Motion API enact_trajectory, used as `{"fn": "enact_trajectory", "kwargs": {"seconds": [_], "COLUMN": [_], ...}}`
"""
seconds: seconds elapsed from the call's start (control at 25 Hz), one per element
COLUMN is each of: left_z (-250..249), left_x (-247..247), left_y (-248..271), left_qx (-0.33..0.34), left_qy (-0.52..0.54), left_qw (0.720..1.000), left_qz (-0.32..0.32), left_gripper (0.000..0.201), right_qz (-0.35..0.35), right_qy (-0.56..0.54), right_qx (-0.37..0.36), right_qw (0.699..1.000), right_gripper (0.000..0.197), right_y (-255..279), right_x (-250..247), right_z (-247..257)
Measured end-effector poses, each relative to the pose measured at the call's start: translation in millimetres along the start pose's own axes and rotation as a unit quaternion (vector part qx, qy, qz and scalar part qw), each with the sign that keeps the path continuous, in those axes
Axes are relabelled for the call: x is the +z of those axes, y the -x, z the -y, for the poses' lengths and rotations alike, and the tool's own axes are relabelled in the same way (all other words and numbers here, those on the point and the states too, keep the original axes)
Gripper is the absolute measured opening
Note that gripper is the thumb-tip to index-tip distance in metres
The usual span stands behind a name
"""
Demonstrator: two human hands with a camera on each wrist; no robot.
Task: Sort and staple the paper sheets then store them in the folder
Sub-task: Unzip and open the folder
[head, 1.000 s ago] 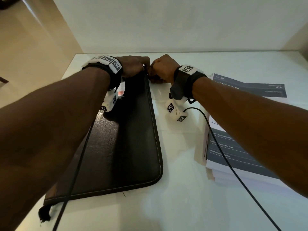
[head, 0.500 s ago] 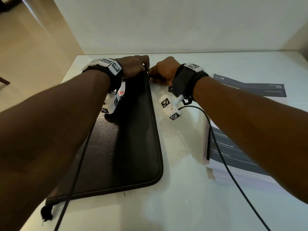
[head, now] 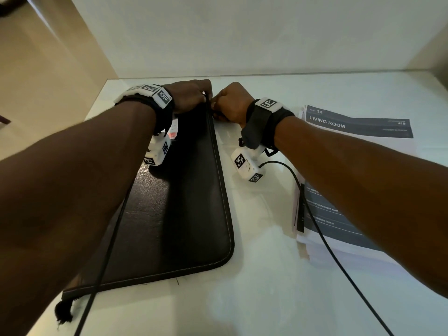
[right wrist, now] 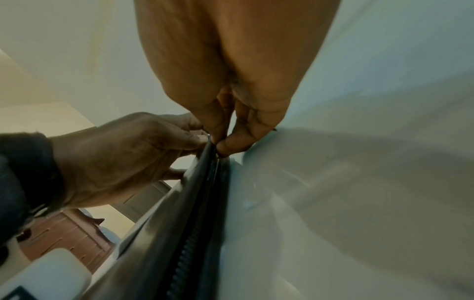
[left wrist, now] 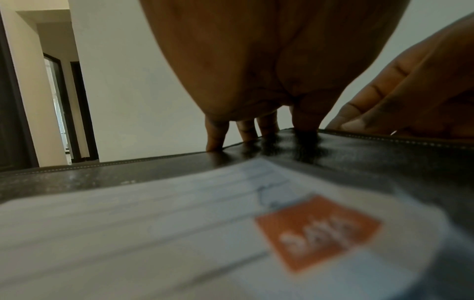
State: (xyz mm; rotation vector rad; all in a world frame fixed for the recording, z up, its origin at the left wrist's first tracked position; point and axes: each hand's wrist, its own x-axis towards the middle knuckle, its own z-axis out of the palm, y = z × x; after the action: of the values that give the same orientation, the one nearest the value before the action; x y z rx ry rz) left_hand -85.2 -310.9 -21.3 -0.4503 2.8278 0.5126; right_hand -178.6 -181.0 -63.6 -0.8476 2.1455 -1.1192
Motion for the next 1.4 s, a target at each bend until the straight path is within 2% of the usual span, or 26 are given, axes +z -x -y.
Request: {"fn": "enact_trajectory", "kwargs": {"seconds": [0.12,0.24,0.4,0.52,0.68,0.84,1.08,1.16,1.24,1.4], "left_z": [3.0,6.8,2.9,-5.1,-14.5,-16.9,-23.0,-28.3,-31.2,-39.6], "left_x": [2.7,3.8,8.2,11.4,14.8,22.3,25.8,26.5,29.3,53.1], "left_y": [-1.9,-5.5,-6.6,-1.7,7.4,6.7,10.8,27.4,59.7,183.5], "left_qx": [0.003,-0.001,-0.015,-0.035,-0.058,-0.08,-0.097,-0.089,-0.081,-0.065], "left_qy": [0.0,-0.001,-0.024,-0.034,-0.035,-0.046,-0.038,-0.037,-0.036,-0.036], "left_qw": [1.0,1.0,0.999,0.998,0.997,0.994,0.992,0.992,0.993,0.997], "left_qz": [-0.019,-0.028,-0.031,-0.032,-0.031,-0.053,-0.068,-0.086,-0.079,0.024], "left_gripper": [0.02,0.02,0.024,0.028,0.034,0.035,0.037,0.04,0.053,0.082], "right_qz": [0.007,0.036,0.061,0.066,0.068,0.083,0.022,-0.012,-0.028,-0.044], "right_qy": [-0.008,0.051,0.105,0.159,0.17,0.15,0.119,0.101,0.082,0.114], "right_qx": [-0.008,-0.024,0.004,0.007,0.015,0.039,0.078,0.071,0.065,0.002], "right_qw": [1.0,0.998,0.993,0.985,0.983,0.984,0.99,0.992,0.994,0.993], "right_gripper": [0.027,0.029,0.032,0.027,0.01,0.02,0.018,0.016,0.018,0.017], "right_y": [8.3,21.0,49.2,92.1,167.1,235.4,303.3,314.6,321.4,327.3], "right_x": [-1.0,-4.9,-5.2,-1.2,4.9,14.7,38.1,44.3,43.1,42.0], "right_z": [-0.7,4.2,4.8,2.7,-1.1,-15.7,-21.1,-20.3,-20.0,-23.0]}}
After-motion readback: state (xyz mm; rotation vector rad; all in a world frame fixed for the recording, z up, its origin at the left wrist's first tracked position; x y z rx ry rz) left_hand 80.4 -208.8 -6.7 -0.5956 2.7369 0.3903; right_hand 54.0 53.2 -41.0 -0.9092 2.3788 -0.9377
